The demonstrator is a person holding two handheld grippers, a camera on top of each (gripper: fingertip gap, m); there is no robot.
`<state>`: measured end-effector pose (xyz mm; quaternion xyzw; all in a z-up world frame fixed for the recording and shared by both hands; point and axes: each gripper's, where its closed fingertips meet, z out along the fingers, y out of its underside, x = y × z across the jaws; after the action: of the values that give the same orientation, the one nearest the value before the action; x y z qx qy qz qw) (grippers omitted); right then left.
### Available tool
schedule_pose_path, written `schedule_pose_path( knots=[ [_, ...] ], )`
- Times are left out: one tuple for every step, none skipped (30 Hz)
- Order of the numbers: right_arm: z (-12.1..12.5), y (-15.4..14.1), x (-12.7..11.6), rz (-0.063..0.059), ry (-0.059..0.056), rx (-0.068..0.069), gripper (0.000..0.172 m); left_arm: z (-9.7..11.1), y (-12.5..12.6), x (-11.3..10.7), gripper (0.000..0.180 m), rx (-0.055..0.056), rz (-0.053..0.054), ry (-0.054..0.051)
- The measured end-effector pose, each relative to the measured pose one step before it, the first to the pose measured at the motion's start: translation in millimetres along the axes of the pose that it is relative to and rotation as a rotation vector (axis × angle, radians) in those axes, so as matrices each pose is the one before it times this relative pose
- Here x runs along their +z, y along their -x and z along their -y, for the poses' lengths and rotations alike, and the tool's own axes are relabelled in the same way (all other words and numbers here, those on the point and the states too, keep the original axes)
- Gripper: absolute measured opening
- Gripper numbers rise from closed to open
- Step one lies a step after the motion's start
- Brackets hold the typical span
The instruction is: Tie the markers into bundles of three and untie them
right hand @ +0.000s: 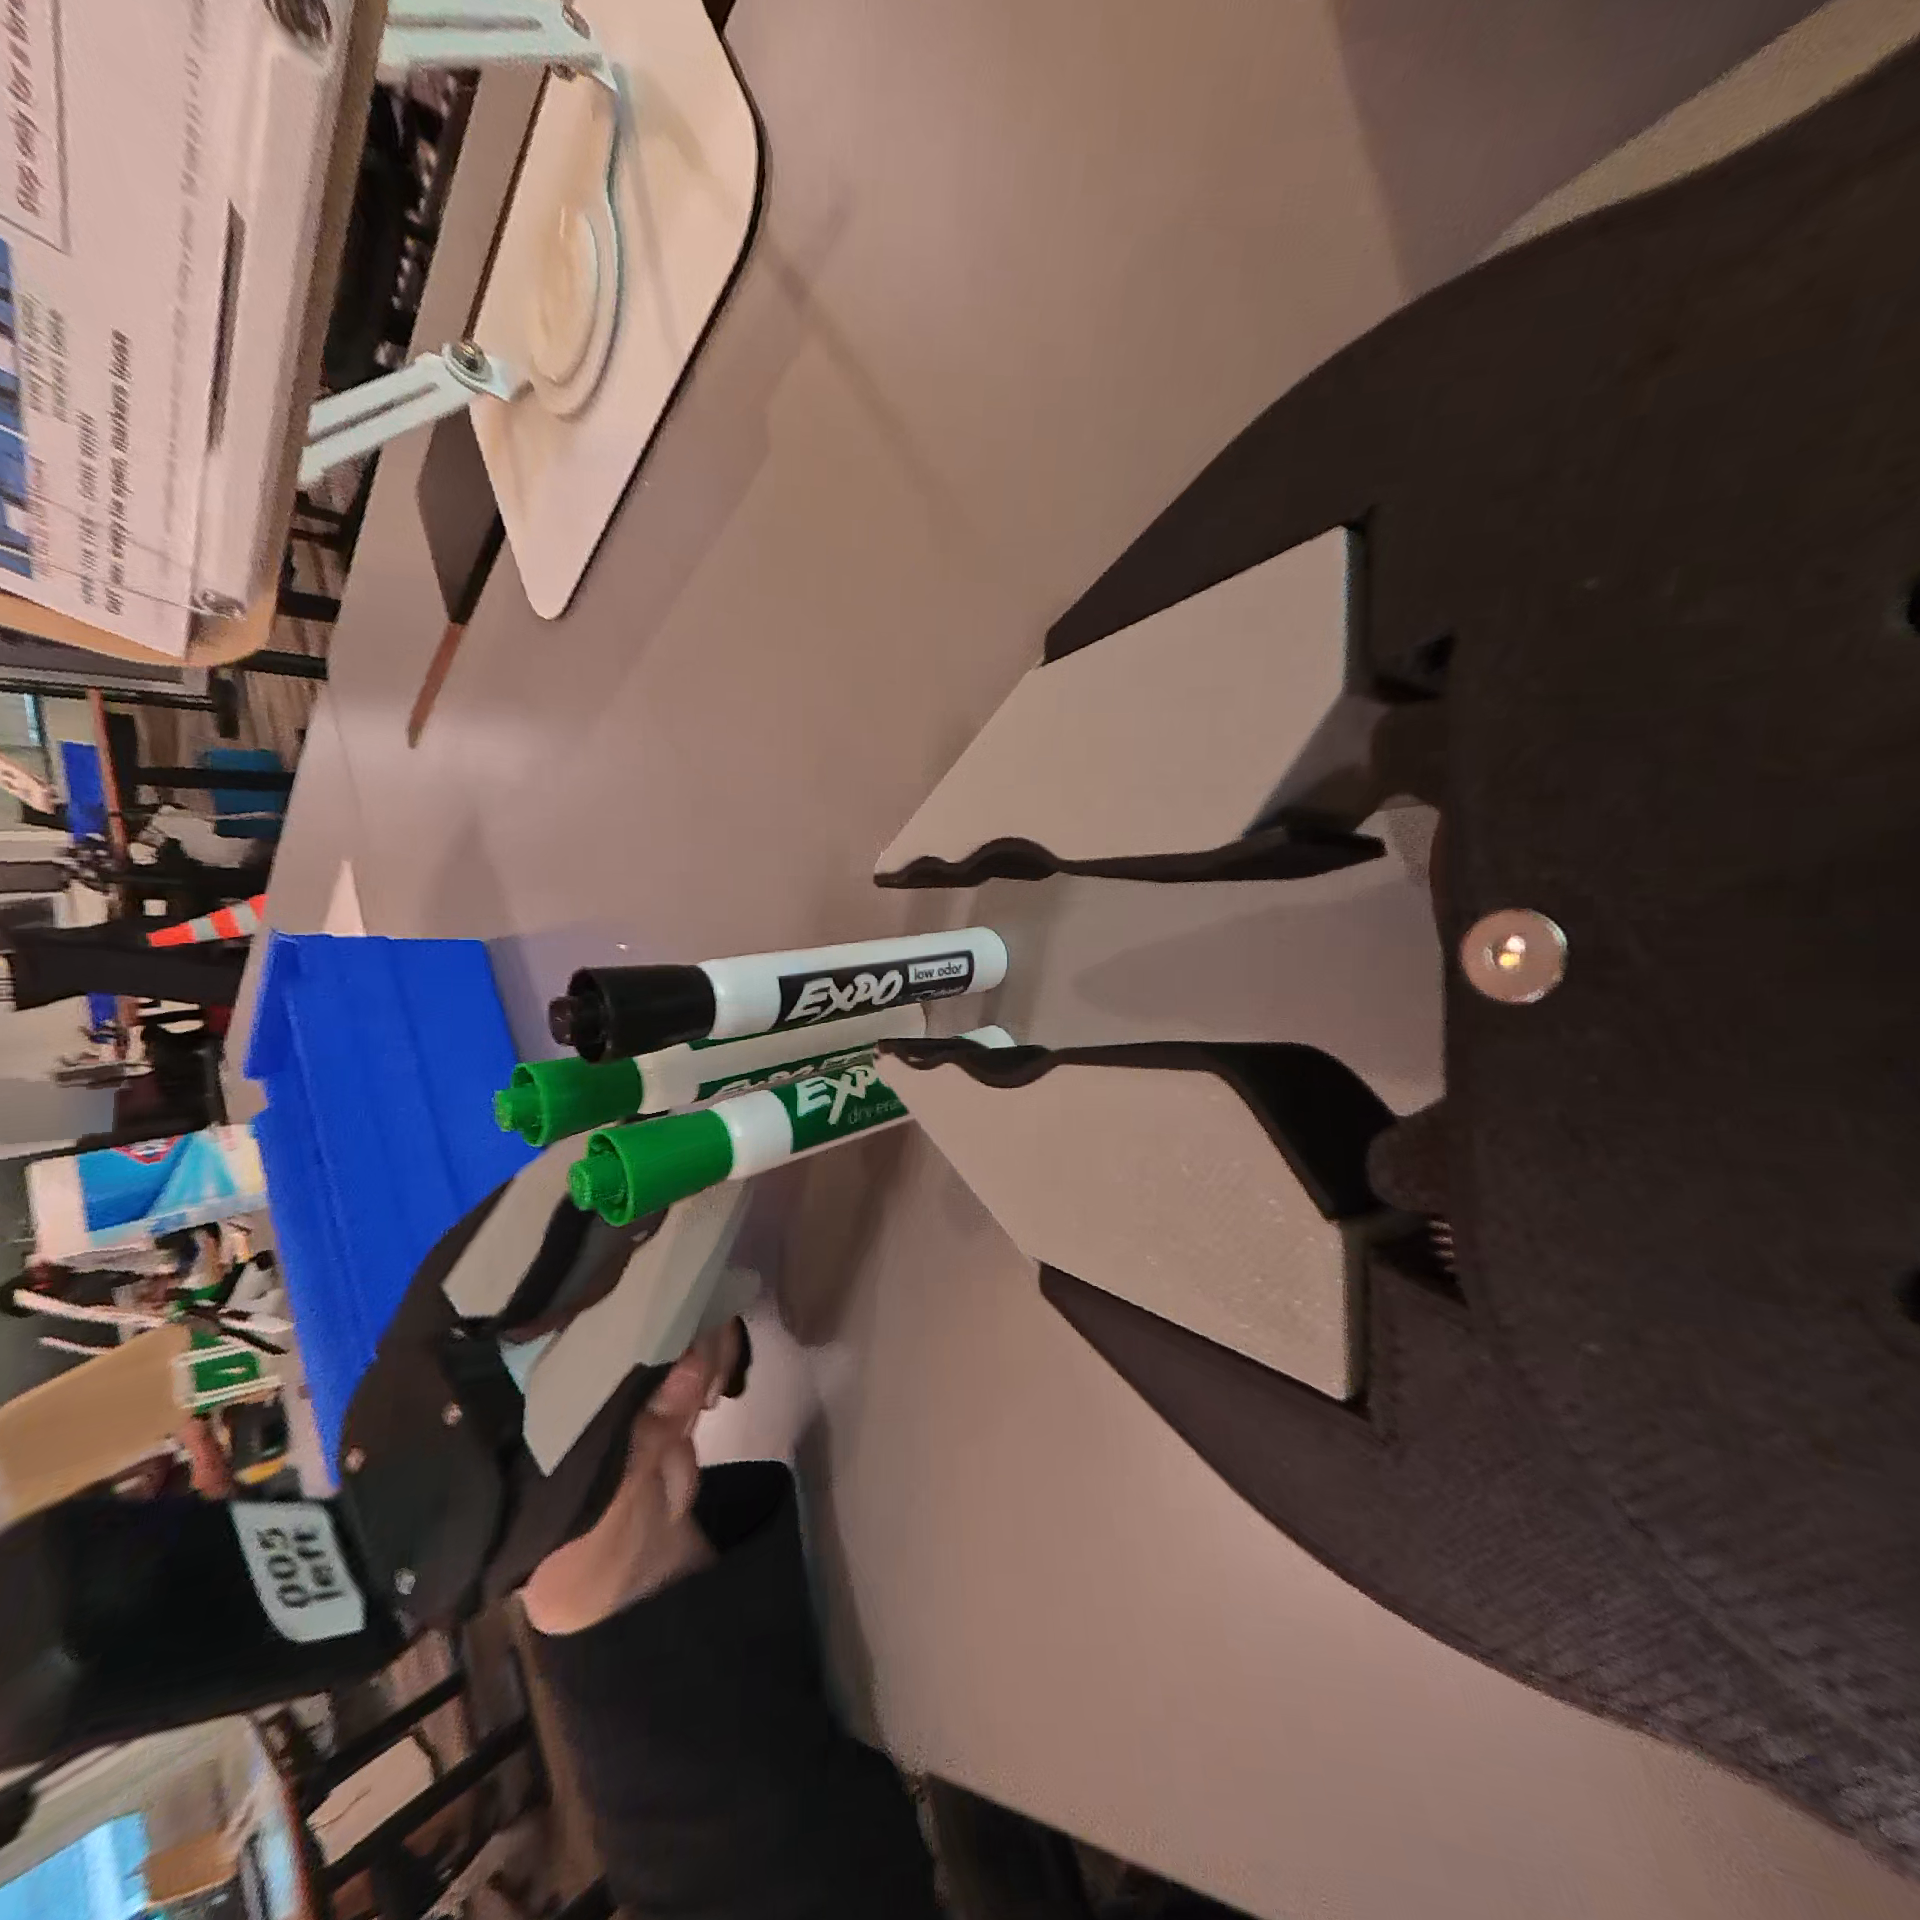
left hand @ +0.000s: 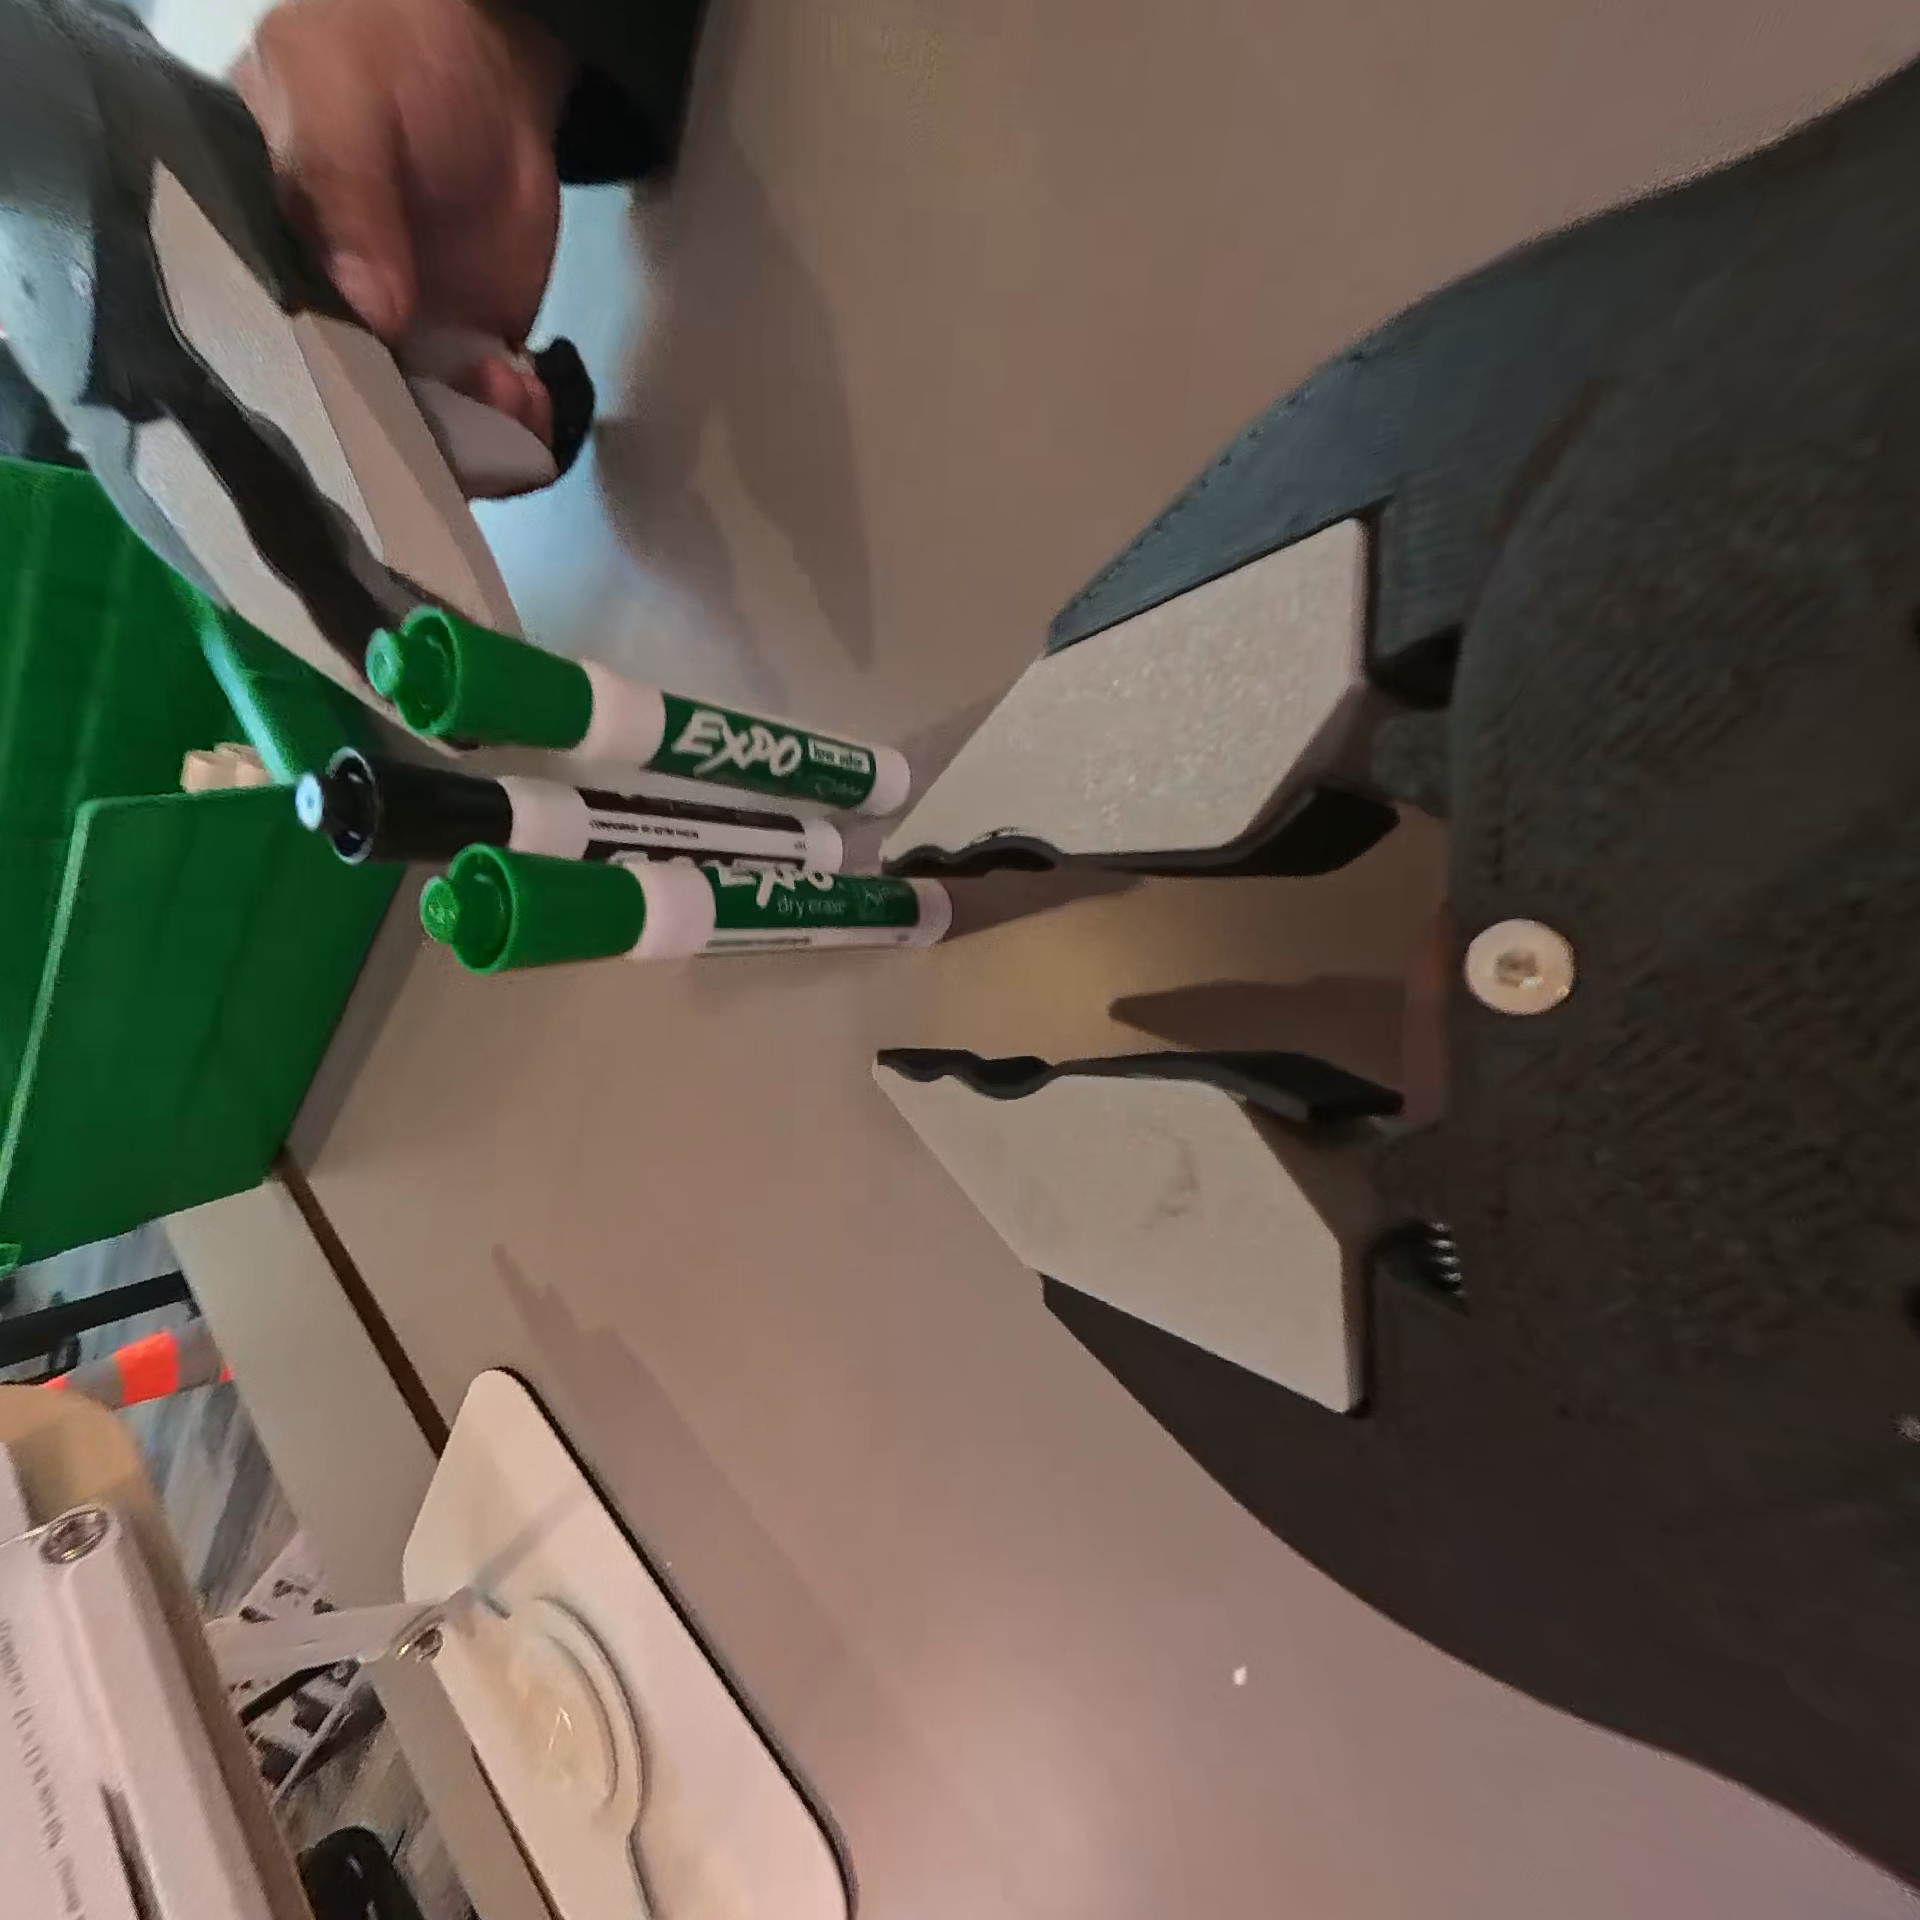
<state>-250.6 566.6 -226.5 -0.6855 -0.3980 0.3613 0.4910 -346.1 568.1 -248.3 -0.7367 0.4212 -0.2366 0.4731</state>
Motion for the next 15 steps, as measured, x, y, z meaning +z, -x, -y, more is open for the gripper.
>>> schedule_pose_path(
  knots=[
    [-2.62,1.42,2.49,0.0014,0.0160,-0.0111,0.025,-1.38,2.04,3.75,0.030,0.0113,-0.0123,0.0176],
    [-2.30,1.35,2.26,0.0007,0.0160,-0.0132,0.025,-1.01,0.15,3.53,0.031,0.0028,-0.0239,0.0158],
    [-1.83,0.71,1.73,-0.0037,0.0131,-0.0154,0.024,-1.03,0.06,3.58,0.030,0.0002,-0.0230,0.0154],
    [-1.51,-0.40,1.46,-0.0090,0.0096,-0.0141,0.021,-1.37,-0.71,3.45,0.028,0.0062,-0.0227,0.0151],
    [-1.01,-0.74,1.32,-0.0071,0.0075,-0.0092,0.019,-1.53,0.03,3.65,0.026,0.0090,-0.0130,0.0142],
    [-0.60,-0.71,1.53,-0.0041,0.0060,-0.0035,0.019,-1.91,1.05,3.55,0.025,0.0065,-0.0032,0.0148],
    [-0.45,-0.73,1.88,-0.0019,0.0041,0.0001,0.018,-1.93,0.30,3.25,0.025,0.0018,-0.0044,0.0126],
    [-0.38,-0.04,1.94,0.0041,0.0066,0.0017,0.018,-1.25,-1.55,2.90,0.025,-0.0003,-0.0132,0.0063],
    [0.01,0.54,2.11,0.0070,0.0048,0.0004,0.018,-0.55,-2.67,2.41,0.025,0.0008,-0.0159,0.0011],
    [0.12,0.80,2.16,0.0063,0.0038,-0.0017,0.018,-0.77,-2.36,2.09,0.025,0.0041,-0.0119,0.0038],
    [-0.04,0.76,2.07,0.0036,0.0048,-0.0044,0.018,-0.97,-1.73,1.79,0.024,0.0071,-0.0057,0.0092],
    [-0.51,0.71,2.20,0.0028,0.0076,-0.0050,0.018,0.08,-0.85,1.22,0.025,0.0078,0.0011,0.0057],
    [-0.71,0.55,2.18,0.0018,0.0095,-0.0044,0.018,1.42,-1.50,0.82,0.024,0.0070,-0.0025,-0.0049],
    [-0.73,0.93,2.00,0.0028,0.0094,-0.0042,0.018,1.37,-2.09,0.82,0.023,0.0030,-0.0086,-0.0045],
    [-0.44,0.97,1.85,0.0027,0.0074,-0.0048,0.018,0.96,-1.75,0.93,0.022,-0.0006,-0.0092,-0.0022]
  ],
)
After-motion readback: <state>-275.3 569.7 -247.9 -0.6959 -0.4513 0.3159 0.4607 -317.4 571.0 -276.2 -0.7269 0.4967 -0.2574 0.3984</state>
